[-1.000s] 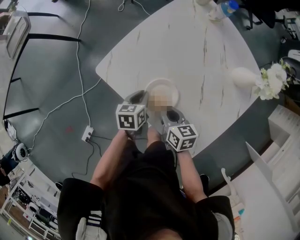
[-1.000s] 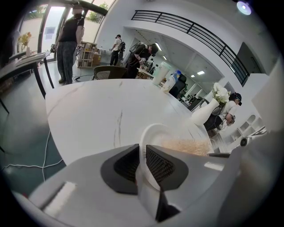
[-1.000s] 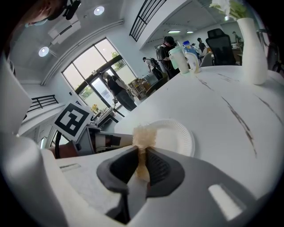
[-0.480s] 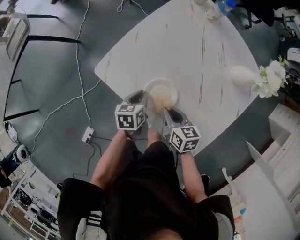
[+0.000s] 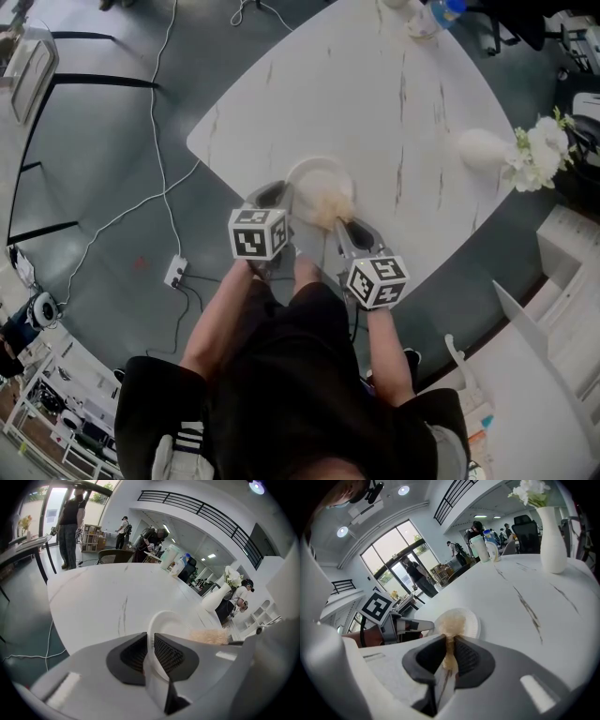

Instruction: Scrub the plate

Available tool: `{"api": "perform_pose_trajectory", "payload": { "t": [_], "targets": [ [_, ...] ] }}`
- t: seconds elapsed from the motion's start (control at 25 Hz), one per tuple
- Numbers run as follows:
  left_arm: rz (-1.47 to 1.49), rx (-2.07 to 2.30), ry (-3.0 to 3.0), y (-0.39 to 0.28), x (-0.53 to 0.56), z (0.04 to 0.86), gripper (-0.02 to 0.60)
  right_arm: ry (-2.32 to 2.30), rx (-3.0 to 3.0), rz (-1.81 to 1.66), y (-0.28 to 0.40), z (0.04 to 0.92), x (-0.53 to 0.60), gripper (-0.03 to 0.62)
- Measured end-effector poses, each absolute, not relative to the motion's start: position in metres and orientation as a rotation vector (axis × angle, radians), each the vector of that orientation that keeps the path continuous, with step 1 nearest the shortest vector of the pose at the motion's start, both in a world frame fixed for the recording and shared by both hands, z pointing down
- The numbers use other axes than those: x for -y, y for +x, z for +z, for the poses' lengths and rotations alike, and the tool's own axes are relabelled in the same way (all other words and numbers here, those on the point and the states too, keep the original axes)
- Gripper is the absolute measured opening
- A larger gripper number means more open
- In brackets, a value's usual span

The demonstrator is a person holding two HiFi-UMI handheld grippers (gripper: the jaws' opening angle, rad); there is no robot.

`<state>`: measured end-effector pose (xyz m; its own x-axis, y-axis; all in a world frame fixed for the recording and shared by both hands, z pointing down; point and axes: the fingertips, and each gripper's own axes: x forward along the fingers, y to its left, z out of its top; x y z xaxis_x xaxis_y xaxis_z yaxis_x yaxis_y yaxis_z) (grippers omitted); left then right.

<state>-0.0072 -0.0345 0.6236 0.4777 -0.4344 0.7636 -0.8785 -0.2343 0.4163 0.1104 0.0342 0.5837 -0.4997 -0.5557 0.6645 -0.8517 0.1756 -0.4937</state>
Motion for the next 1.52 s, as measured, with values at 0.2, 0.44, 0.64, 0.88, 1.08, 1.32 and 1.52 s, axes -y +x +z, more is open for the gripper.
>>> {"api": "perform_pose_trajectory", "payload": {
  "t": [0.2,0.44,0.64,0.88,1.08,1.32,1.52],
  "targets": [
    [0.639,1.101,1.852,-0.006,0.034,0.623,0.054,1.376,2.107,1.240,0.124,0.581,-0.037,0.052],
    [0.631,1.103,1.842,-0.007,0.034,0.623,0.054,1.424,2.084,1.229,0.139,0.578,-0.038,0.052],
    [0.635,1.108,1.848,-0.006,0.034,0.622,0.054,1.424,2.092,1.224,0.138,0.577,-0.038,0.052],
    [0.609,1.089,1.875,-0.003,0.033,0.616,0.124,1.425,2.113,1.223,0.131,0.572,-0.038,0.052],
    [0.615,1.060,1.872,0.000,0.028,0.615,0.232,1.432,2.120,1.219,0.130,0.567,-0.039,0.052],
    [0.615,1.057,1.884,-0.001,0.024,0.611,0.244,1.441,2.129,1.214,0.128,0.564,-0.041,0.052],
    [0.615,1.080,1.902,-0.005,0.023,0.600,0.191,1.464,2.146,1.193,0.128,0.554,-0.041,0.052]
  ]
}}
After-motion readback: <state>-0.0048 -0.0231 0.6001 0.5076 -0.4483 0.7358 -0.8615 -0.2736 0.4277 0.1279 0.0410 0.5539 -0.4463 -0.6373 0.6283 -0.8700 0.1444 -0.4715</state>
